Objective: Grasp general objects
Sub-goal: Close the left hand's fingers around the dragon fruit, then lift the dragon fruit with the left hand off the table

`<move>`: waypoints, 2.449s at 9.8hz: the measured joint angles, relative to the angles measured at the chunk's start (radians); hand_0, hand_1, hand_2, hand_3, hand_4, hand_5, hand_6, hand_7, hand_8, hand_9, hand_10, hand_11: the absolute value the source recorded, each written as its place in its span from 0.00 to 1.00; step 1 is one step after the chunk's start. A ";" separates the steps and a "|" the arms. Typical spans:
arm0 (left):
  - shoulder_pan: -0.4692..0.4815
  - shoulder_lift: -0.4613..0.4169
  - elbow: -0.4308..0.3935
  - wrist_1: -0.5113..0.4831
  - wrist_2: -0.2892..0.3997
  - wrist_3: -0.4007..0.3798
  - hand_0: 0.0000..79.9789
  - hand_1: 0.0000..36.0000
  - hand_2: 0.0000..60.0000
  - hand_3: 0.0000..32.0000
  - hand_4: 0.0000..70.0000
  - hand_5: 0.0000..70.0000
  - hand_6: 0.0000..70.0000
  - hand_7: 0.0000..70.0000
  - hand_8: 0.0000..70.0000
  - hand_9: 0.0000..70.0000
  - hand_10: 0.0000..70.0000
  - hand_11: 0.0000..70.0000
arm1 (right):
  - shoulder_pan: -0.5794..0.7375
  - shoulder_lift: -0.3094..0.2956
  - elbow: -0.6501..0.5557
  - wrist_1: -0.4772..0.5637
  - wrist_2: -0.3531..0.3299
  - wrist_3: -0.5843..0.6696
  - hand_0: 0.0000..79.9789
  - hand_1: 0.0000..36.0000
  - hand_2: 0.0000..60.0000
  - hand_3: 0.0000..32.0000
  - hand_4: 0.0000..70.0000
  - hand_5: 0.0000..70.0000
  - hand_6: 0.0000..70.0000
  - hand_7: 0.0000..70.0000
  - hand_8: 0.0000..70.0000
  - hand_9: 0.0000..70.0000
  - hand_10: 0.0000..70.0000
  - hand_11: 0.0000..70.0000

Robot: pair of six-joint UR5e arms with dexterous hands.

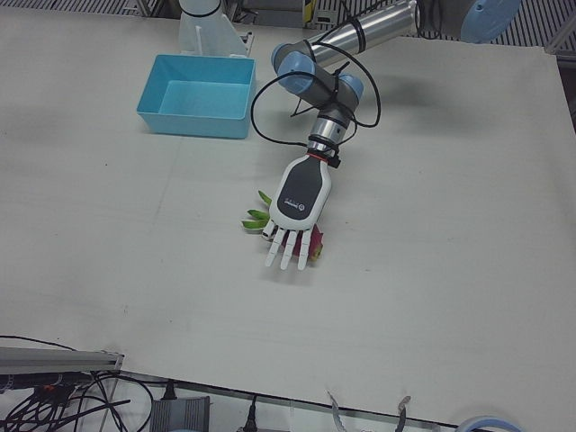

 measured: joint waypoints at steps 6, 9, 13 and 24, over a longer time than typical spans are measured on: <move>-0.001 0.001 0.001 -0.022 0.000 0.000 1.00 1.00 1.00 1.00 0.00 0.00 0.00 0.32 0.00 0.04 0.00 0.00 | 0.000 0.000 0.000 0.000 0.000 0.000 0.00 0.00 0.00 0.00 0.00 0.00 0.00 0.00 0.00 0.00 0.00 0.00; -0.006 0.002 0.017 -0.034 0.000 0.000 0.93 1.00 1.00 1.00 0.00 0.81 0.00 0.83 0.16 0.15 0.39 0.62 | 0.000 0.000 0.000 0.000 0.000 0.000 0.00 0.00 0.00 0.00 0.00 0.00 0.00 0.00 0.00 0.00 0.00 0.00; -0.012 0.002 0.042 -0.046 0.000 0.000 0.84 1.00 1.00 0.56 0.00 1.00 0.31 1.00 0.71 0.90 1.00 1.00 | 0.000 0.000 0.000 0.000 0.000 0.000 0.00 0.00 0.00 0.00 0.00 0.00 0.00 0.00 0.00 0.00 0.00 0.00; -0.015 -0.004 -0.068 0.008 0.004 -0.001 0.80 1.00 1.00 0.00 0.00 1.00 1.00 1.00 1.00 1.00 1.00 1.00 | 0.000 0.000 0.000 0.000 0.000 0.000 0.00 0.00 0.00 0.00 0.00 0.00 0.00 0.00 0.00 0.00 0.00 0.00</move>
